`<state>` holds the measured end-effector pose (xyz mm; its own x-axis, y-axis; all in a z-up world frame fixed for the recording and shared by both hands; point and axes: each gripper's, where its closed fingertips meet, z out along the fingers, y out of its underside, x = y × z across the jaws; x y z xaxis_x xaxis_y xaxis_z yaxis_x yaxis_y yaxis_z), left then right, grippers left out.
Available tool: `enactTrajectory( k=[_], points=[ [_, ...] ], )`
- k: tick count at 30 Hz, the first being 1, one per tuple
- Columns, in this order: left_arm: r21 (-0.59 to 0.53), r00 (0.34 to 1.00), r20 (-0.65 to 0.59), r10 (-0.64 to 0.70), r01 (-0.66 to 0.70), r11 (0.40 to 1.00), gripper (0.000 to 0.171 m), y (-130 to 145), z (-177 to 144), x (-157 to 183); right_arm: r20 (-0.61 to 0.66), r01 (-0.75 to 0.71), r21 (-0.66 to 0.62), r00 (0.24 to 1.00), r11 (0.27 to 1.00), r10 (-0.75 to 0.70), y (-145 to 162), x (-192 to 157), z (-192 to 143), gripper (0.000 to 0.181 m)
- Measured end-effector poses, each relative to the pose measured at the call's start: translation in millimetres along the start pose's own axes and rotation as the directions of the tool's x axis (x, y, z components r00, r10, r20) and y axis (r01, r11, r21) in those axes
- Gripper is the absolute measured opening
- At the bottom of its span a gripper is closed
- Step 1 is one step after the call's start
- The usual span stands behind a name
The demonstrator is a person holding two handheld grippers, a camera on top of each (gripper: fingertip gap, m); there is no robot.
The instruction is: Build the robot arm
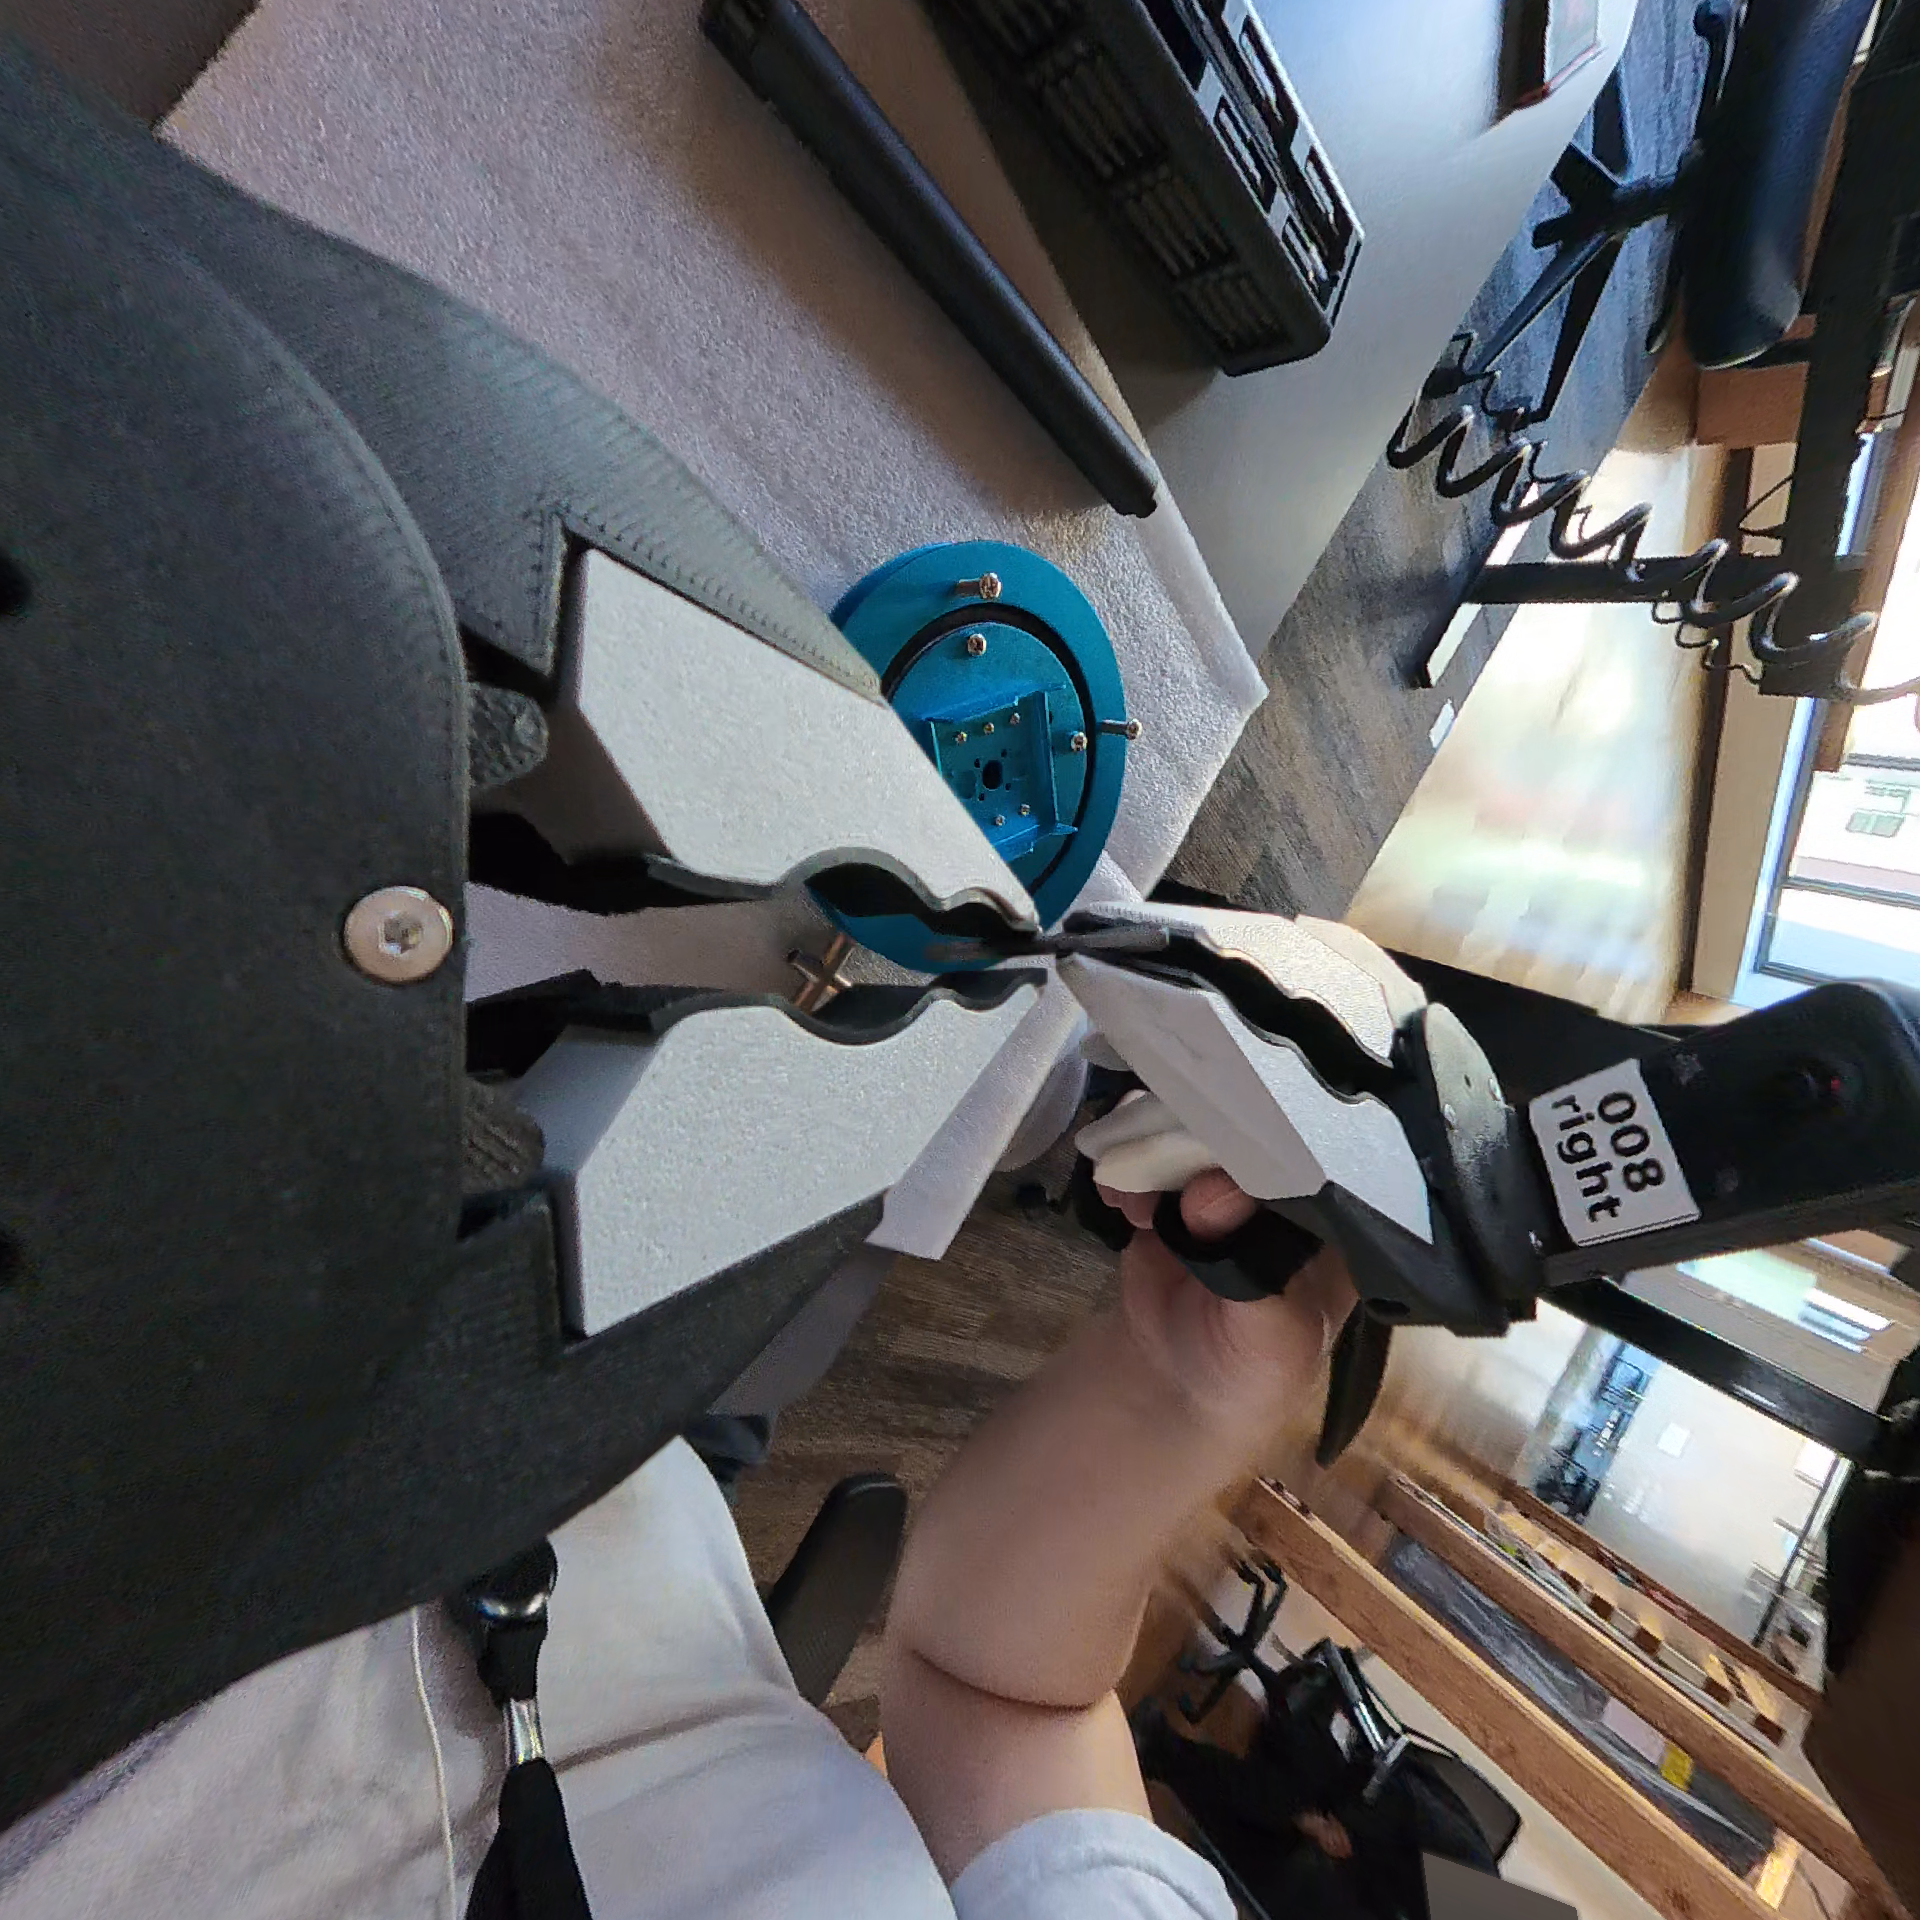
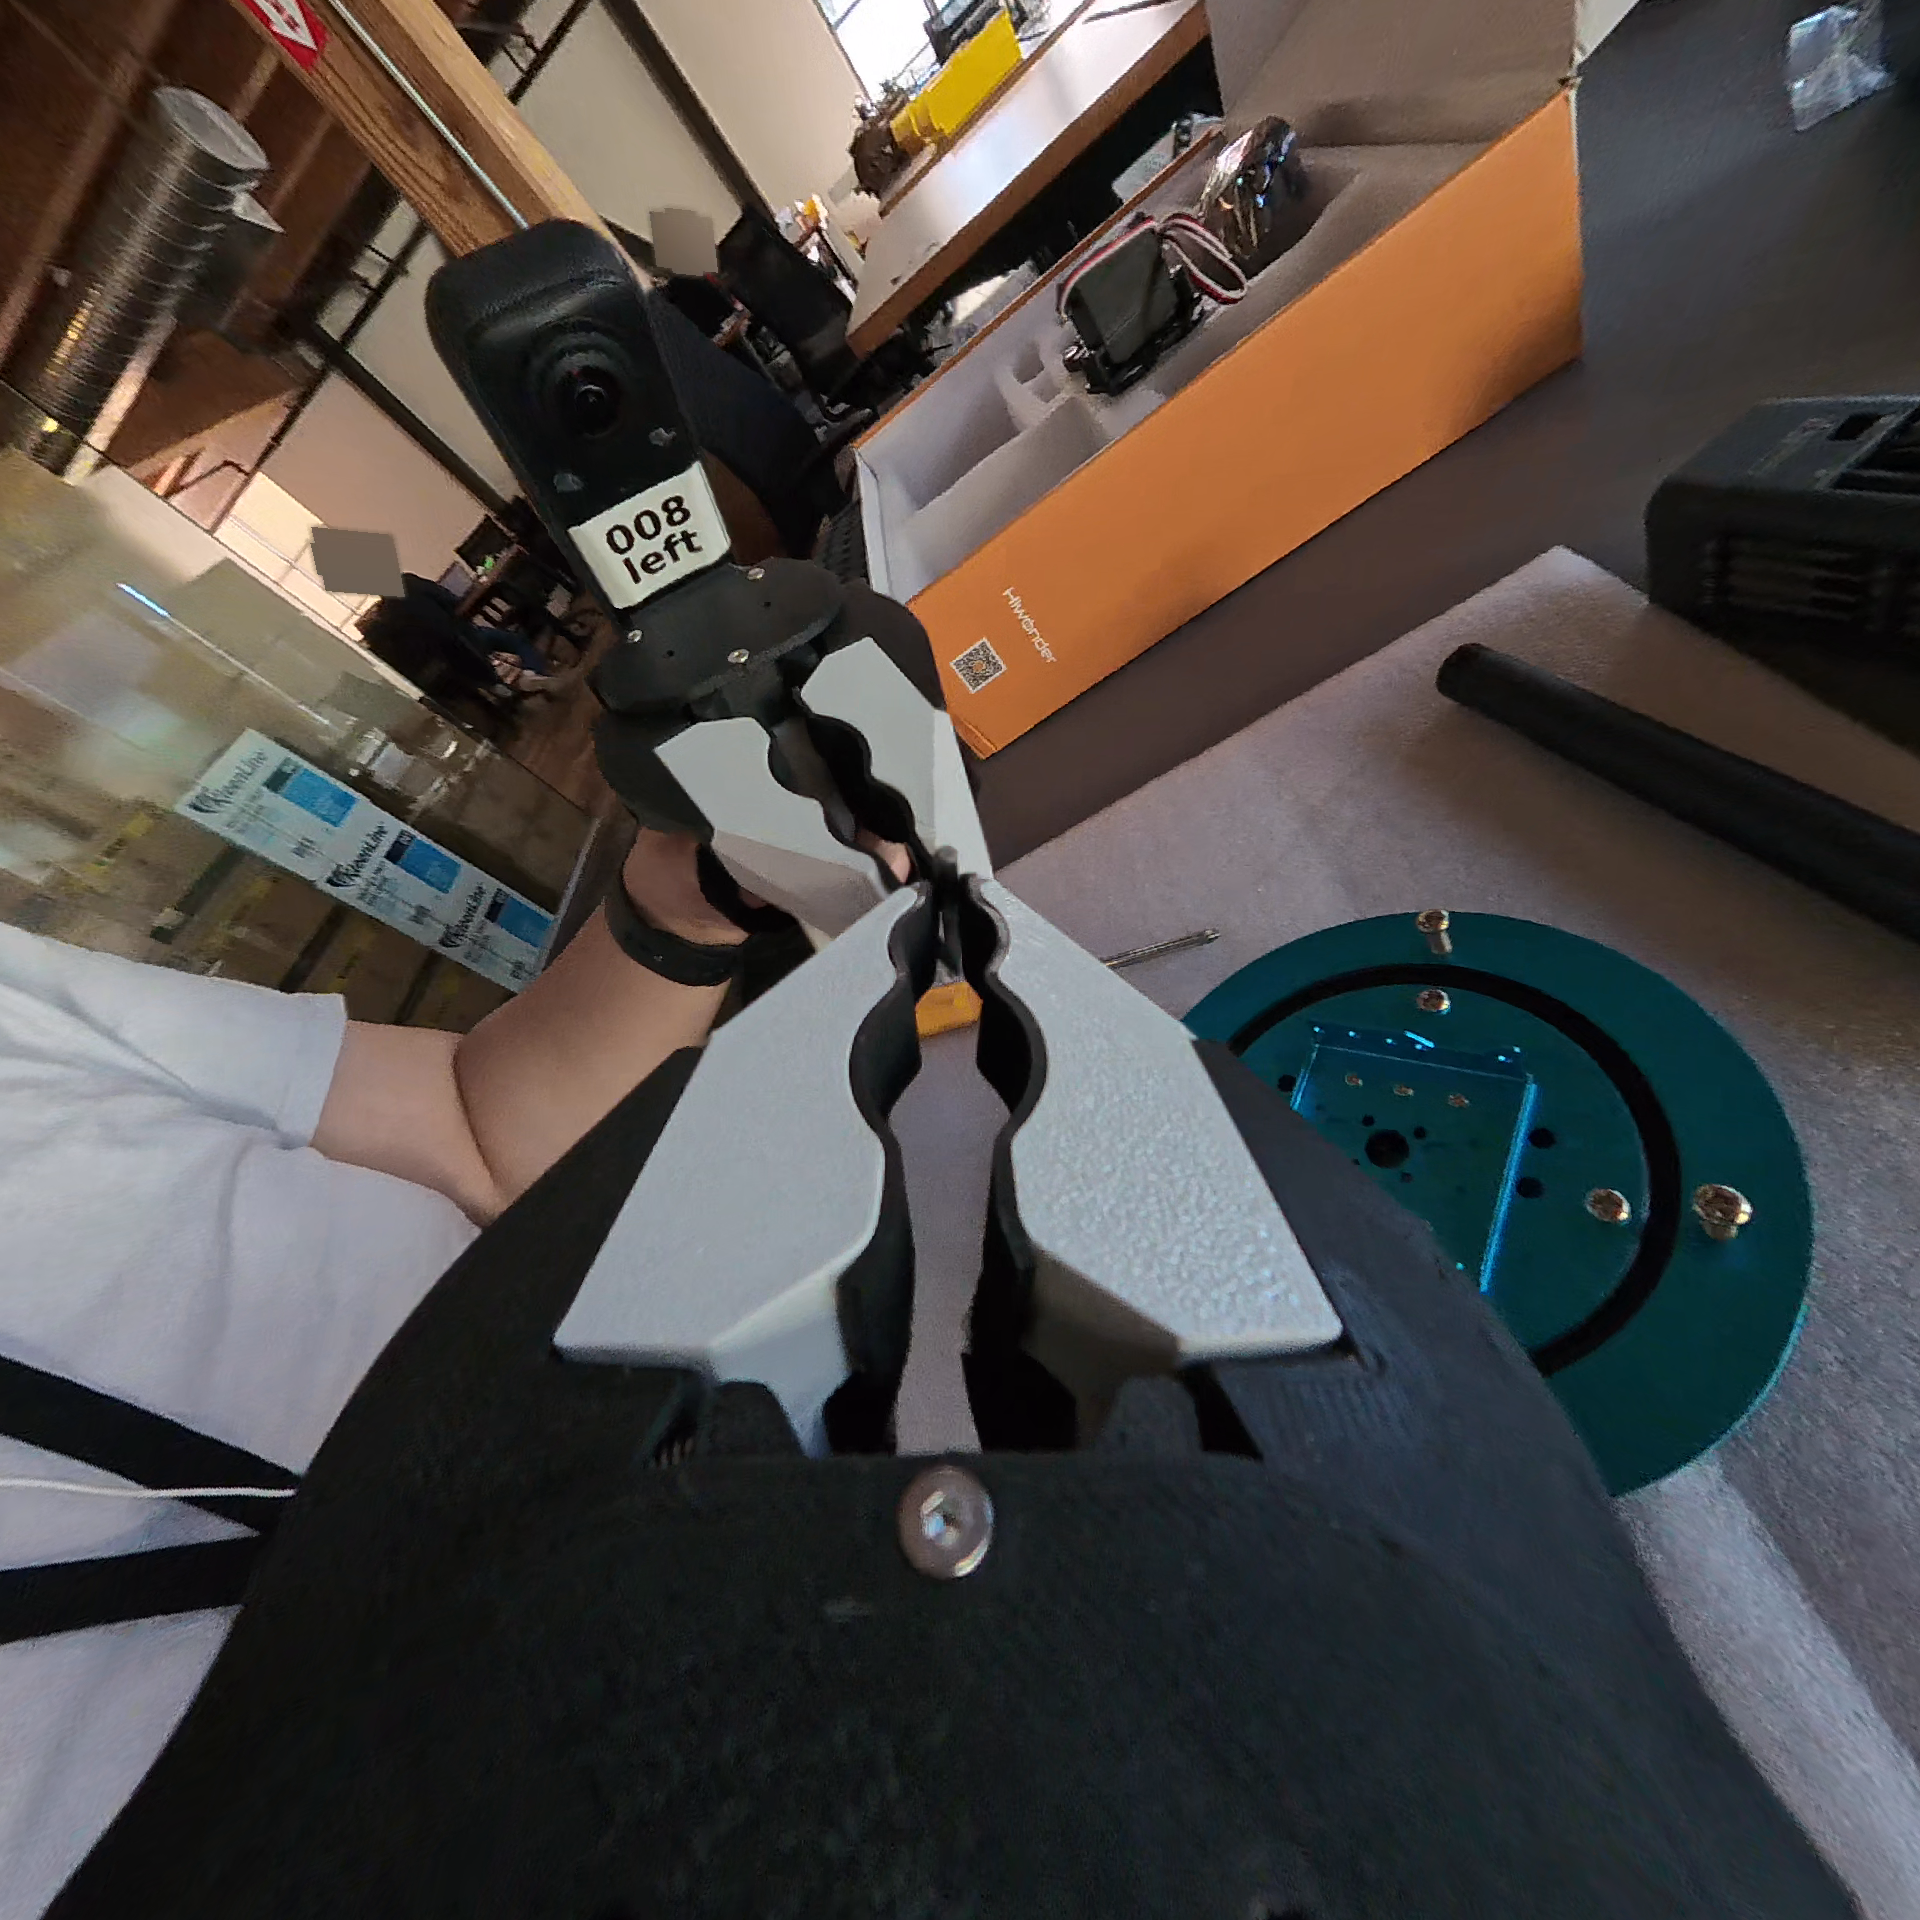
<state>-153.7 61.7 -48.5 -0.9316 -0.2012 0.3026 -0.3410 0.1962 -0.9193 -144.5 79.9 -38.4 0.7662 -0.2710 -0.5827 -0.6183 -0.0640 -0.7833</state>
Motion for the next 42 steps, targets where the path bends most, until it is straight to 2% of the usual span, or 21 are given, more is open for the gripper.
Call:
enactTrajectory(
  k=[3,5,6,7,8,10,12,14,16,19,22,26,28,31,33,35,37,38,39,40,42],
  points=[
    [-0.023,1.0,0.012,0.0,0.0,1.0,0.001,5.4,1.8,-2.3,0.044,0.008,-0.007,0.999,1.0,-0.008,3.2,0.9,1.6,0.003],
    [-0.012,1.0,0.008,-0.019,0.019,1.0,0.002,4.9,0.4,-2.3,0.087,0.08,-0.019,0.993,0.997,-0.078,2.2,-0.6,2.3,0.003],
    [-0.005,0.999,0.009,-0.03,0.03,1.0,0.002,4.5,-1.3,-2.8,0.102,0.139,-0.038,0.986,0.989,-0.135,0.3,-0.8,2.3,0.008],
    [0.001,0.999,0.023,-0.041,0.041,0.999,0.002,4.1,-4.2,-5.1,0.082,0.201,-0.053,0.977,0.978,-0.197,-6.1,4.8,1.9,0.026],
    [0.007,0.998,0.039,-0.051,0.051,0.999,0.001,4.0,-8.4,-7.8,0.066,0.268,-0.082,0.962,0.96,-0.263,-13.8,11.5,1.1,0.038],
    [0.015,0.995,0.07,-0.076,0.075,0.997,0.001,4.1,-19.7,-11.3,0.043,0.371,-0.225,0.928,0.901,-0.371,-26.4,35.5,3.6,0.029],
    [0.013,0.989,0.113,-0.09,0.089,0.996,0.0,5.3,-32.2,-14.7,0.025,0.487,-0.42,0.85,0.766,-0.527,-34.4,71.7,17.5,0.028],
    [0.003,0.984,0.16,-0.085,0.085,0.996,0.001,7.3,-43.3,-16.2,0.108,0.569,-0.613,0.748,0.549,-0.655,-28.2,103.5,34.0,0.027],
    [0.001,0.977,0.197,-0.078,0.079,0.997,0.001,8.6,-52.5,-16.0,0.186,0.561,-0.741,0.7,0.37,-0.69,-18.5,128.3,46.6,0.027],
    [0.002,0.969,0.229,-0.095,0.097,0.995,0.001,12.5,-64.9,-15.2,0.26,0.506,-0.843,0.683,0.185,-0.683,-3.9,151.1,51.3,0.026],
    [0.006,0.961,0.254,-0.108,0.11,0.994,0.001,15.7,-75.4,-17.3,0.28,0.469,-0.88,0.637,0.074,-0.718,-2.2,168.7,52.0,0.024],
    [0.027,0.959,0.255,-0.126,0.124,0.992,0.001,13.4,-80.8,-20.9,0.264,0.403,-0.915,0.65,0.028,-0.713,2.0,182.4,52.5,0.026],
    [0.039,0.96,0.247,-0.131,0.125,0.991,0.001,11.3,-80.4,-20.8,0.244,0.373,-0.926,0.7,0.053,-0.671,4.6,179.7,53.5,0.017],
    [0.041,0.958,0.253,-0.134,0.128,0.991,0.001,12.9,-79.8,-21.0,0.177,0.342,-0.93,0.737,0.133,-0.652,2.1,179.1,53.6,0.016],
    [0.04,0.956,0.256,-0.145,0.14,0.989,0.001,15.7,-80.2,-20.9,0.116,0.367,-0.895,0.742,0.254,-0.66,-9.2,172.6,54.8,0.016],
    [0.039,0.954,0.25,-0.168,0.163,0.986,0.001,18.1,-79.8,-20.9,0.027,0.408,-0.782,0.778,0.472,-0.628,-31.7,150.6,57.3,0.016],
    [0.048,0.955,0.229,-0.19,0.184,0.982,0.001,13.9,-77.8,-19.2,-0.059,0.416,-0.526,0.853,0.742,-0.519,-69.1,111.0,55.3,0.016],
    [0.061,0.956,0.217,-0.198,0.189,0.98,0.001,8.0,-76.3,-17.9,-0.069,0.384,-0.325,0.902,0.864,-0.426,-92.7,84.7,50.4,0.015],
    [0.073,0.959,0.199,-0.201,0.19,0.979,0.001,-0.1,-74.0,-15.6,-0.02,0.318,-0.115,0.946,0.941,-0.322,-113.5,55.9,40.6,0.015],
    [0.084,0.963,0.18,-0.201,0.189,0.978,0.001,-9.3,-71.2,-12.4,0.063,0.221,0.064,0.972,0.973,-0.225,-129.3,29.8,27.4,0.015],
    [0.093,0.971,0.15,-0.189,0.176,0.98,0.001,-28.1,-64.6,-4.6,0.228,0.024,0.275,0.969,0.961,-0.09,-145.2,-4.4,1.0,0.015]
  ],
)
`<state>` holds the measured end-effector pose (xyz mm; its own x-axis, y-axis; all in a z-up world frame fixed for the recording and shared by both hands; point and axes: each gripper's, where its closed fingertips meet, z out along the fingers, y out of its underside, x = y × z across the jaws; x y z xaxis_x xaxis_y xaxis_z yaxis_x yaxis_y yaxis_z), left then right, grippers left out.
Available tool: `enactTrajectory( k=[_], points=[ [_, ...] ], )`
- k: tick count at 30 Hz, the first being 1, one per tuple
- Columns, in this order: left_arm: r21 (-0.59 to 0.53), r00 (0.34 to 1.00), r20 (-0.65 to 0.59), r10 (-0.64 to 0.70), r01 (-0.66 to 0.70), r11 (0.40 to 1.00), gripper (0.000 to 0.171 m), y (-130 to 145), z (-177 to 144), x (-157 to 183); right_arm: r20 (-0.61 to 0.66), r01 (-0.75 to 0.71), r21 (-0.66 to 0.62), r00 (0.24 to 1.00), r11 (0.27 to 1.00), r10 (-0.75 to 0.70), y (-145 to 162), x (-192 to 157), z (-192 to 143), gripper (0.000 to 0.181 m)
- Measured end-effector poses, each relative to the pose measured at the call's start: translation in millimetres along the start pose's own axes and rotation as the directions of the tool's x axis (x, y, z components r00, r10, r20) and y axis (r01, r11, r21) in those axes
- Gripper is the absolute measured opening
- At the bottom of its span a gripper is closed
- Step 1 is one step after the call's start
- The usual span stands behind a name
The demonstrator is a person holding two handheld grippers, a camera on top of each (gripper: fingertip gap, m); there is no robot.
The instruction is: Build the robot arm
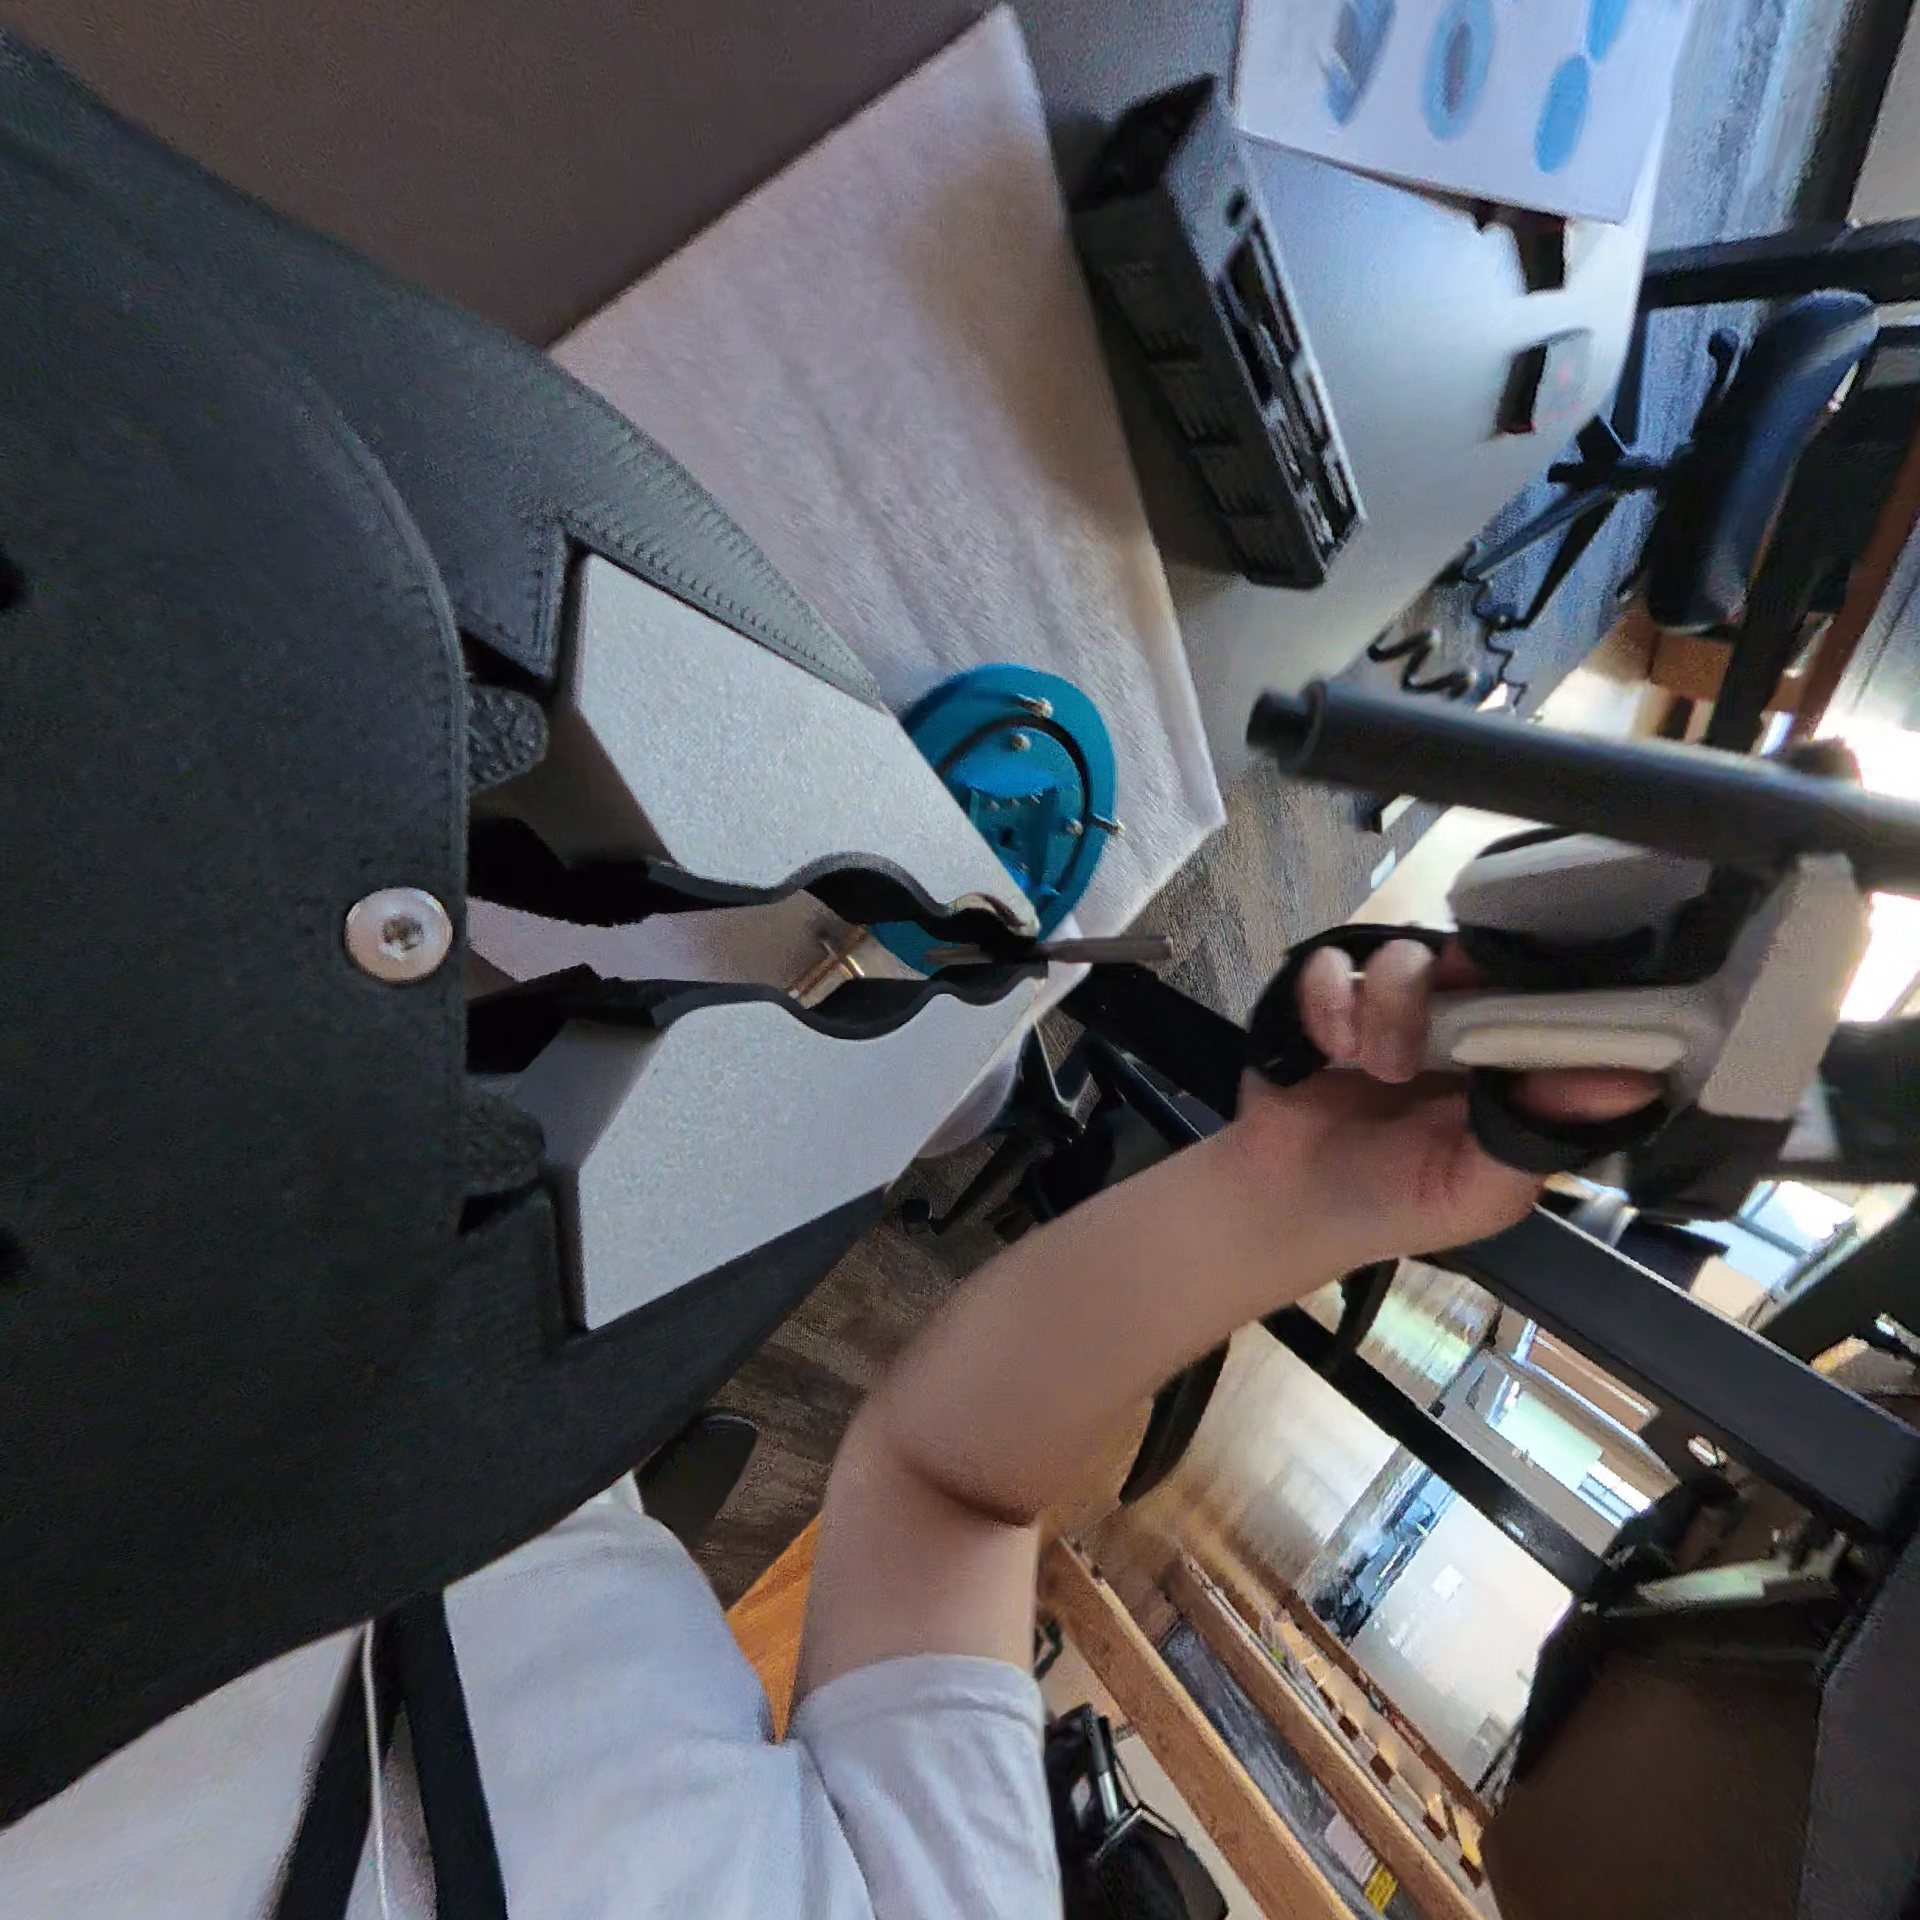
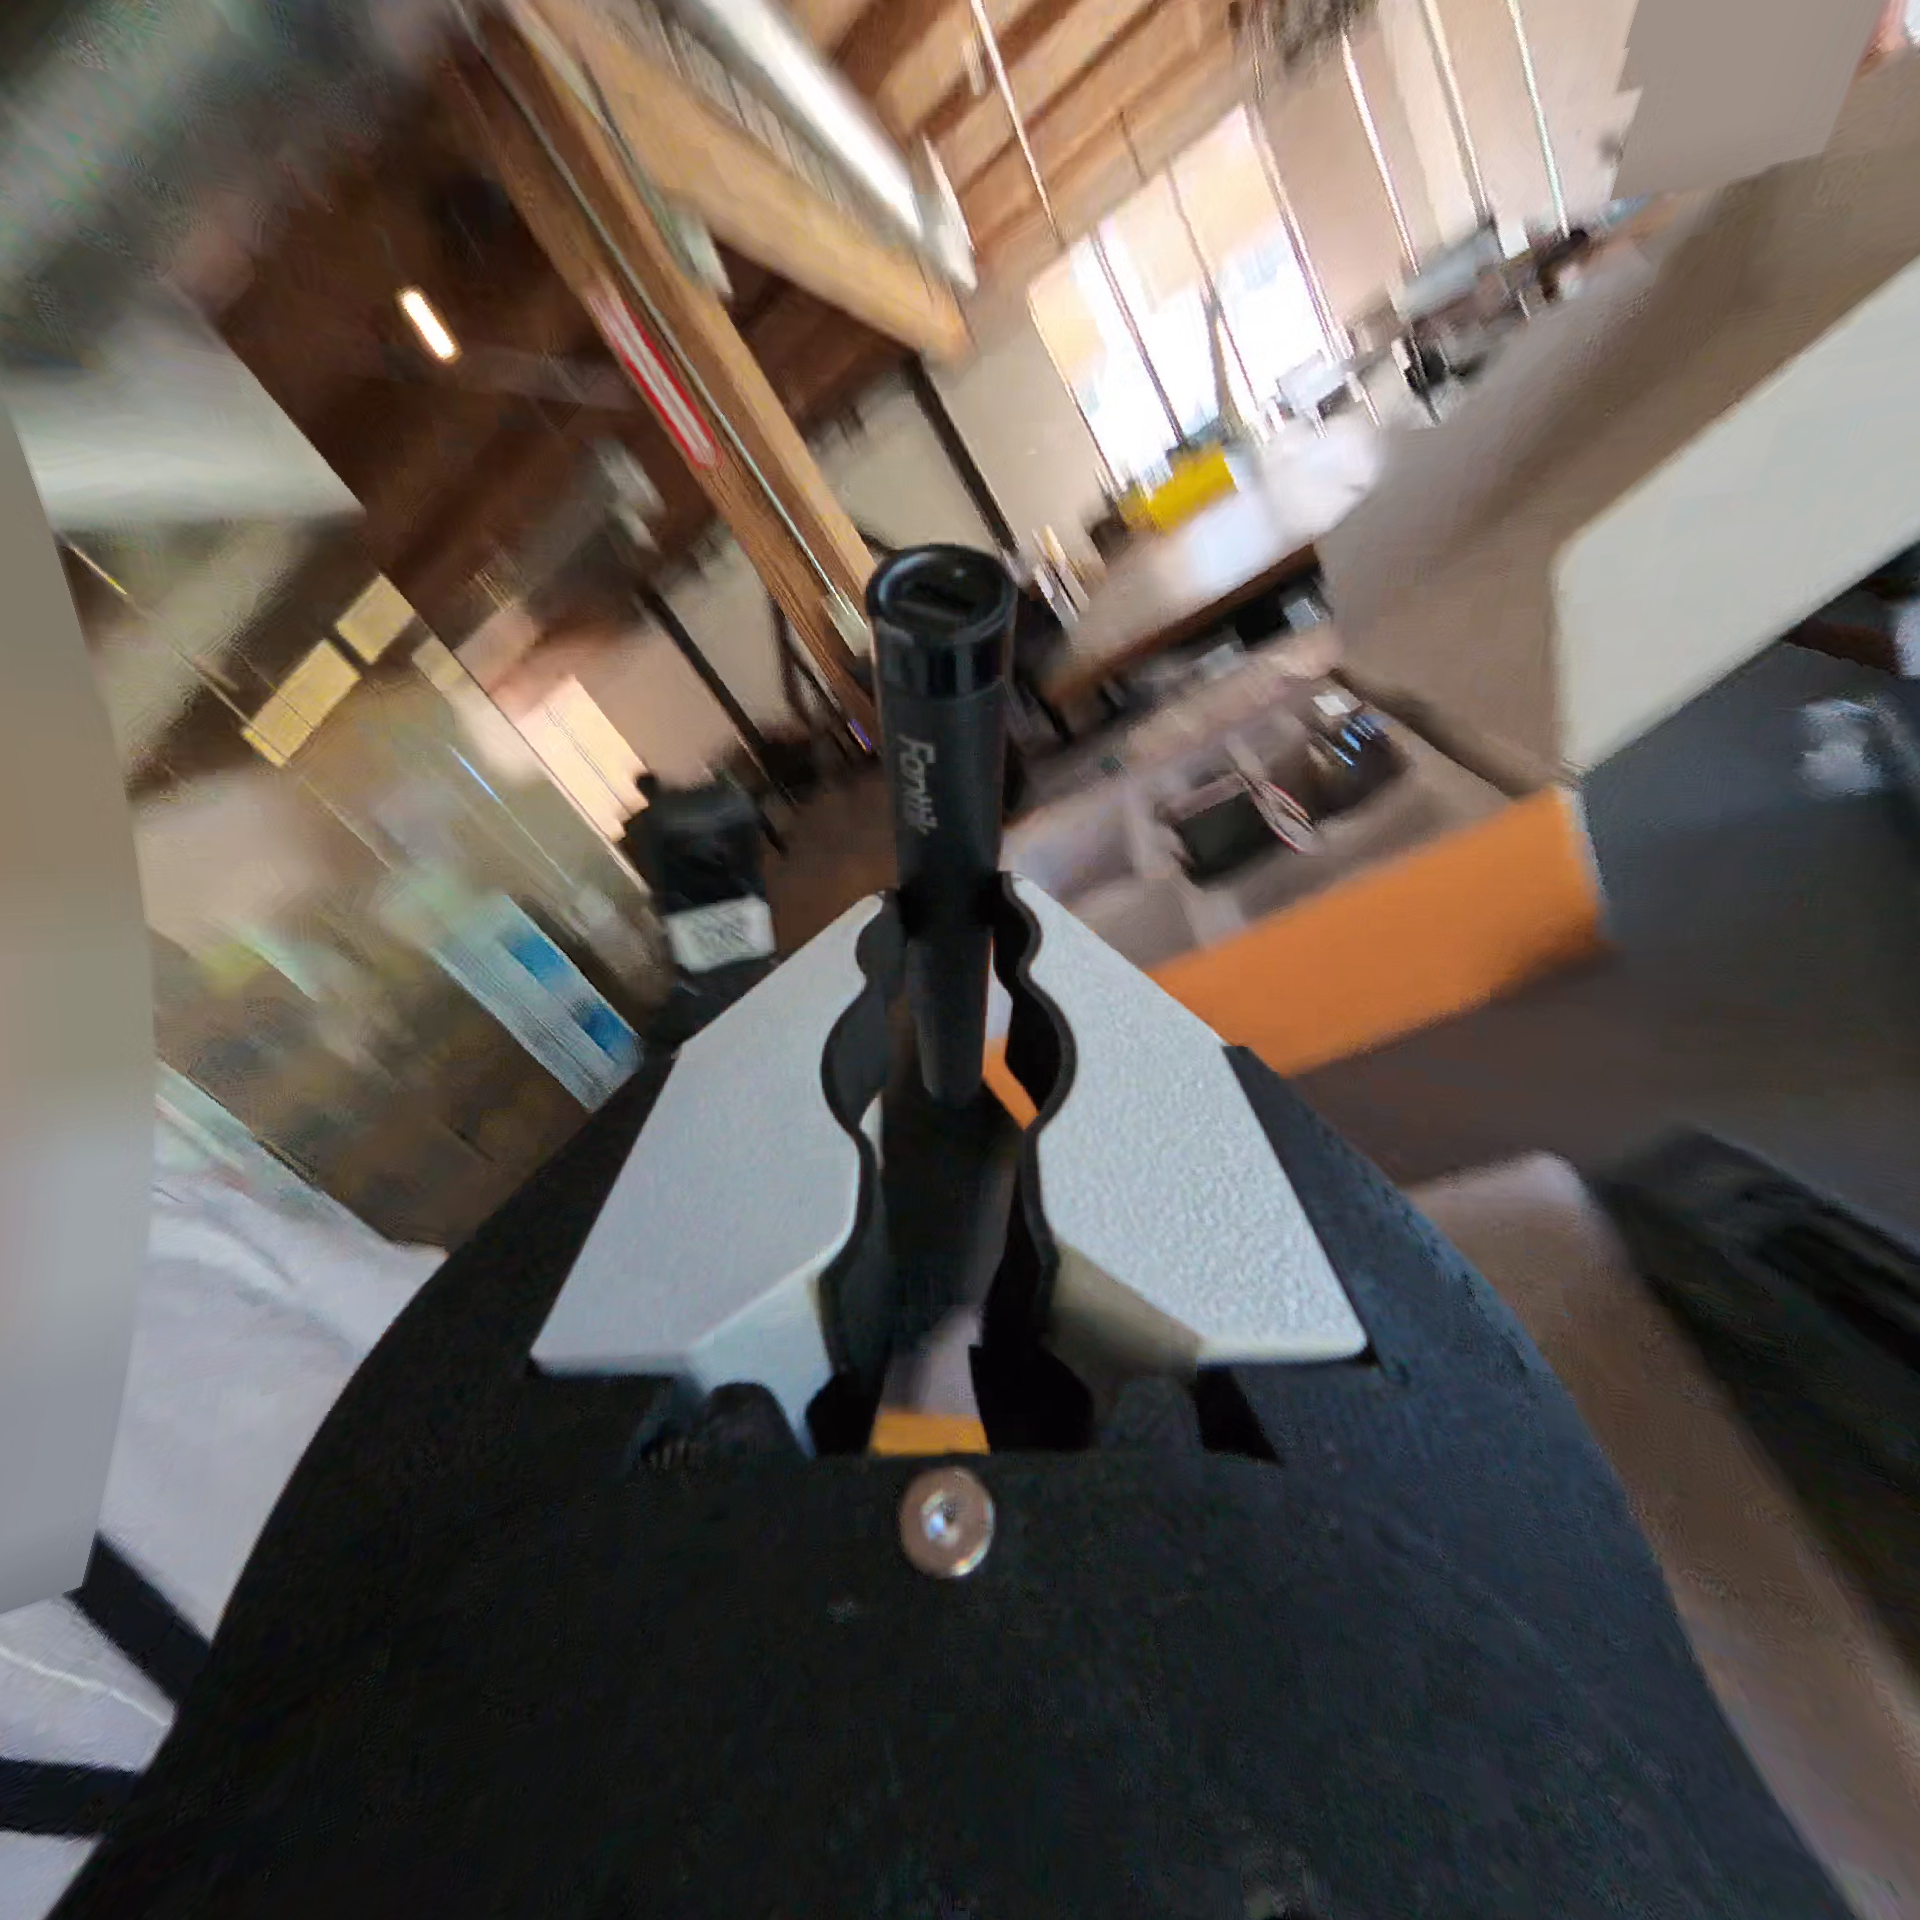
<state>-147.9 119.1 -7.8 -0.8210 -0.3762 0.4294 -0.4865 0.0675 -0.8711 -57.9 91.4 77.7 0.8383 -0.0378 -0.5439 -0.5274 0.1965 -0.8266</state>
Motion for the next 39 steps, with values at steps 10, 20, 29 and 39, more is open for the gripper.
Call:
enactTrajectory(
  k=[10,20,29,39],
  points=[
    [-0.066,0.999,0.009,0.039,-0.038,0.997,0.001,-16.4,12.2,39.1,0.21,-0.242,0.22,0.958,0.945,0.196,-9.0,-39.7,-34.8,0.014],
    [-0.068,1.0,0.006,-0.026,0.027,0.997,0.001,-11.2,5.4,39.3,0.227,-0.252,0.2,0.952,0.947,0.206,-7.7,-48.7,-26.5,0.015],
    [-0.082,1.0,-0.012,-0.027,0.026,0.996,0.001,-4.8,5.5,38.9,0.202,-0.206,0.149,0.964,0.967,0.174,2.1,-49.8,-15.9,0.014],
    [-0.133,0.954,-0.239,-0.182,0.153,0.979,0.001,6.1,6.3,59.8,0.385,-0.283,0.098,0.895,0.954,0.226,10.9,-63.8,-14.3,0.016]
  ],
)
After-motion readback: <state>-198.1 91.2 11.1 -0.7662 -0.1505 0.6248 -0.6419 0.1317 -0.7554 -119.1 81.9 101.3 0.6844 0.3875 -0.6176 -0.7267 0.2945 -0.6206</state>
